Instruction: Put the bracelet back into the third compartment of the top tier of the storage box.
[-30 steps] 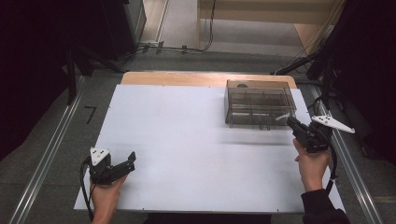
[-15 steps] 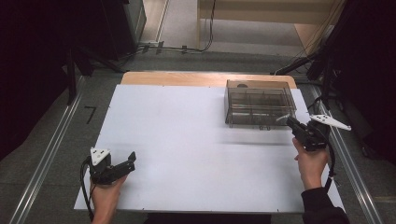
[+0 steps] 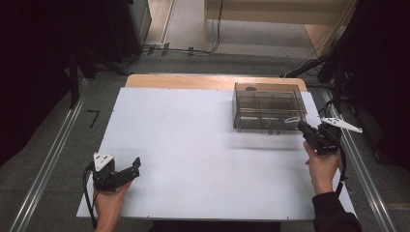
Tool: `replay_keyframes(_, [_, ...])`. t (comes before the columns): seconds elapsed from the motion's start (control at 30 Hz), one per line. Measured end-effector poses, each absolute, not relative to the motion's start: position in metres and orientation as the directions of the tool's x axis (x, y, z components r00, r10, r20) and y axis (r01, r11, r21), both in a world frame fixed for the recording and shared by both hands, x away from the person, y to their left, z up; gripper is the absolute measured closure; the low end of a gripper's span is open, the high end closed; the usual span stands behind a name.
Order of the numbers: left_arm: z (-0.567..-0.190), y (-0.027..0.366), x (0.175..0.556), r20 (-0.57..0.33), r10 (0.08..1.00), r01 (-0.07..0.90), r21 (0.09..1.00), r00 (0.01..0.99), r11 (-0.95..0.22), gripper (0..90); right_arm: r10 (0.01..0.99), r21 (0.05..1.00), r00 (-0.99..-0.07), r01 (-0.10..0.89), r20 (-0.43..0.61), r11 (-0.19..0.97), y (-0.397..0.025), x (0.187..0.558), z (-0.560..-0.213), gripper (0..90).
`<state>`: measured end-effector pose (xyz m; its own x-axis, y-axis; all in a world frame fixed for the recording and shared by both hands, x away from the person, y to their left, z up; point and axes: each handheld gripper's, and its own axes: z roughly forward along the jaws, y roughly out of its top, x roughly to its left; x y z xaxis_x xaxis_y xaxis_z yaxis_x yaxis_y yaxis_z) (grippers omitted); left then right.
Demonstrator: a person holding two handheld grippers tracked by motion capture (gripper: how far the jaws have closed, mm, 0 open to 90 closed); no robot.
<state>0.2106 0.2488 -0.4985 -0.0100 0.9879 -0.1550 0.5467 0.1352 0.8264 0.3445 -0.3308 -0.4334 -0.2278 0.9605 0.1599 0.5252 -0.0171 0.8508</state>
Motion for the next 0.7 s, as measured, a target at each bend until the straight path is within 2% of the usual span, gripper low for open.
replay_keyframes(0.37, [-0.4988,0.2495,0.2106,-0.156,0.988,0.551,0.824,-0.009,0.135,7.1,0.954,0.855,-0.230,0.516,0.191,-0.047,-0.3332,0.3456,-0.4325,73.1])
replay_keyframes(0.5, [-0.4987,0.2494,0.2106,-0.156,0.988,0.549,0.825,-0.009,0.135,7.1,0.954,0.855,-0.236,0.516,0.187,-0.039,-0.3327,0.3452,-0.4318,65.7])
replay_keyframes(0.57, [-0.4987,0.2494,0.2105,-0.156,0.988,0.549,0.825,-0.009,0.136,7.1,0.954,0.852,-0.239,0.523,0.183,-0.032,-0.3314,0.3456,-0.4319,57.5])
replay_keyframes(0.7, [-0.4987,0.2497,0.2104,-0.159,0.987,0.548,0.825,-0.010,0.138,7.1,0.953,0.856,-0.248,0.517,0.172,-0.020,-0.3296,0.3450,-0.4315,49.7])
